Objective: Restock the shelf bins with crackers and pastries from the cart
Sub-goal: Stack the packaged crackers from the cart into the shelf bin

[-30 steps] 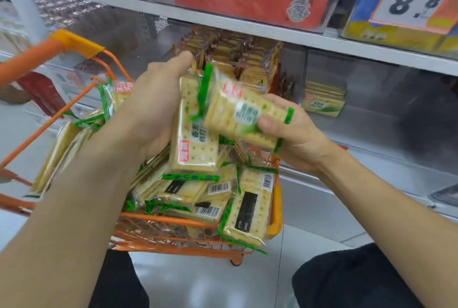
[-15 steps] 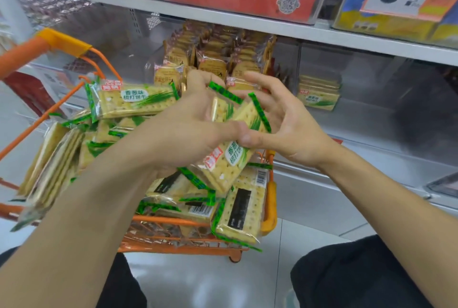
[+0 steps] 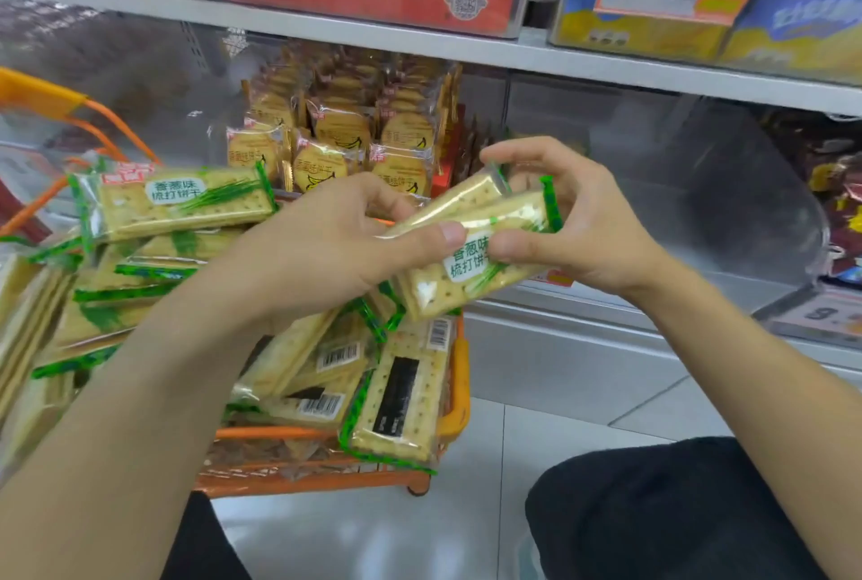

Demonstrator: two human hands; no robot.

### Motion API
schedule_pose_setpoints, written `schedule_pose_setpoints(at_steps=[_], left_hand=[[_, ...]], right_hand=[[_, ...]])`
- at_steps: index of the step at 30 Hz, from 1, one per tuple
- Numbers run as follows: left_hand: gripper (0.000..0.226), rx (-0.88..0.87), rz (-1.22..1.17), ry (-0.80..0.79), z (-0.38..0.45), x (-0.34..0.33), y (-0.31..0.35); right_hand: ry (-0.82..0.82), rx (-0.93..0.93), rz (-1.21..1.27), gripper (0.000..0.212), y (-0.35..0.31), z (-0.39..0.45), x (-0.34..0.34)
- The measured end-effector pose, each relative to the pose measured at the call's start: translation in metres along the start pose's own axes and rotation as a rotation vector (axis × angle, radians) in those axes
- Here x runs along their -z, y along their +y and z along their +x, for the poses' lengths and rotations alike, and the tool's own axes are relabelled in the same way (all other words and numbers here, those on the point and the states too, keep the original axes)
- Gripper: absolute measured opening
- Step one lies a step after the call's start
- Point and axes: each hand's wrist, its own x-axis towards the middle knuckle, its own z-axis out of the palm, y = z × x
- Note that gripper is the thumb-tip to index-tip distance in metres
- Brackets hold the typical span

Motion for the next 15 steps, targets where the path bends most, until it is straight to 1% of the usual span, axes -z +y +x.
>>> schedule_pose_setpoints(at_steps=[2,5,8,10,12,15], left_hand=[[0.049,-0.019,-0.026,0.090,0.002,-0.004,-0.002],[0.042,-0.084,0.018,0.221,0.004,-0.012,-0.003],[0.034,-0.161,0.069,0.276,0.004,-0.026,0.000],[0.033,-0.175,0.127,0.270,0.005,-0.029,0.004],[0.039,-0.141,0.210,0.217,0.007,-0.026,0.010],[0.049,-0.102,0.500,0.114,0.018,-0.017,0.021]], right_hand=[[-0.070,-0.029,-0.064,0.067,0.001,-0.004,0.004],[-0.172,-0.094,-0.140,0.065,0.001,-0.007,0.010],[-0.210,-0.166,-0.113,0.061,0.004,-0.009,0.016],[-0.174,-0.171,-0.078,0.059,0.007,-0.010,0.025],[-0.082,-0.188,-0.052,0.058,0.013,-0.010,0.041],[0.127,-0.221,-0.096,0.053,0.028,-0.015,0.076]])
